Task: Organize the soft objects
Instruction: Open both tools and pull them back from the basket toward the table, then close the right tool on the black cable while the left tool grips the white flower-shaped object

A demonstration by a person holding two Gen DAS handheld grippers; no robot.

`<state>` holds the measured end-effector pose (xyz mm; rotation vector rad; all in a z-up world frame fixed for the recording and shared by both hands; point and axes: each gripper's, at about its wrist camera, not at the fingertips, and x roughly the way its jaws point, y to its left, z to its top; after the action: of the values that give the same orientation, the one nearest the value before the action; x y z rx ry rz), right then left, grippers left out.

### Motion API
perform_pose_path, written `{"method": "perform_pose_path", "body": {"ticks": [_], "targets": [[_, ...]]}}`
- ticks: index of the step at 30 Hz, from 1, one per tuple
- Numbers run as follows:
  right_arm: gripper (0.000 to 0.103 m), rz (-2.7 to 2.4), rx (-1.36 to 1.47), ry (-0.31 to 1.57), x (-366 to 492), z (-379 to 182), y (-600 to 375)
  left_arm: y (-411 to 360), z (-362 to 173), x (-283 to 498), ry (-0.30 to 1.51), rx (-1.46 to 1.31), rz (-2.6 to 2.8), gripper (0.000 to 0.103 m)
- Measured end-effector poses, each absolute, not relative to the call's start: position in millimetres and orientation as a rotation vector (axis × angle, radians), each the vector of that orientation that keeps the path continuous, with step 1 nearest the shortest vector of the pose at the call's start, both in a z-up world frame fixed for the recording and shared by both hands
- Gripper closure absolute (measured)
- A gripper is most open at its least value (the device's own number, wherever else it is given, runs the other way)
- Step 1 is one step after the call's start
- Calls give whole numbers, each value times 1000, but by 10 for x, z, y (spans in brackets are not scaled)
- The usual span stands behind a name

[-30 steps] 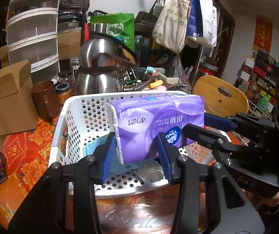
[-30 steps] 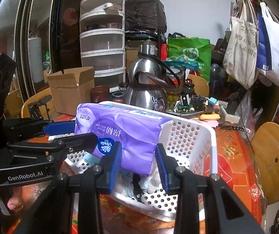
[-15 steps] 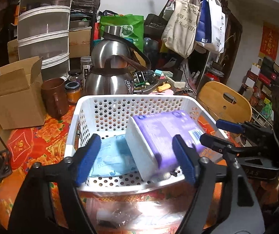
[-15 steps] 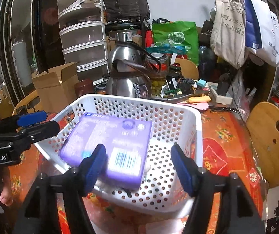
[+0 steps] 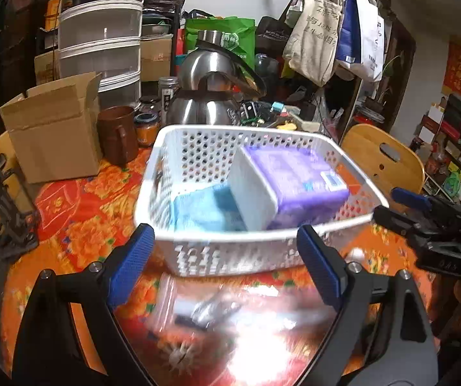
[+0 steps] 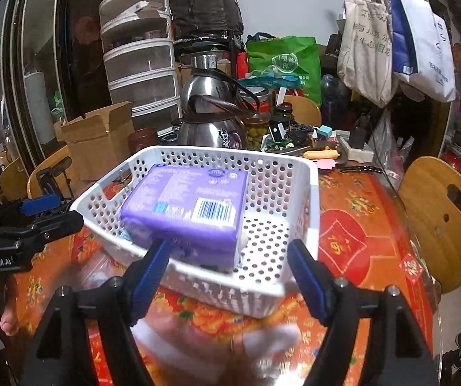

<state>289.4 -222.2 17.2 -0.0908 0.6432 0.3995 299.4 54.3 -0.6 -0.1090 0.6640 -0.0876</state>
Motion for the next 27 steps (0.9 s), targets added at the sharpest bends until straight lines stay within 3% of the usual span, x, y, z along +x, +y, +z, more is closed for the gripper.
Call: {"method": "perform_pose_path", "body": {"ticks": [14, 27], "targets": [[25, 388, -65, 720, 1959, -359, -2610, 775, -712, 1964, 786, -151, 0, 14], [25, 380, -84, 844, 1633, -906, -2705, 787, -1212, 2060, 923, -174, 15, 14]]}}
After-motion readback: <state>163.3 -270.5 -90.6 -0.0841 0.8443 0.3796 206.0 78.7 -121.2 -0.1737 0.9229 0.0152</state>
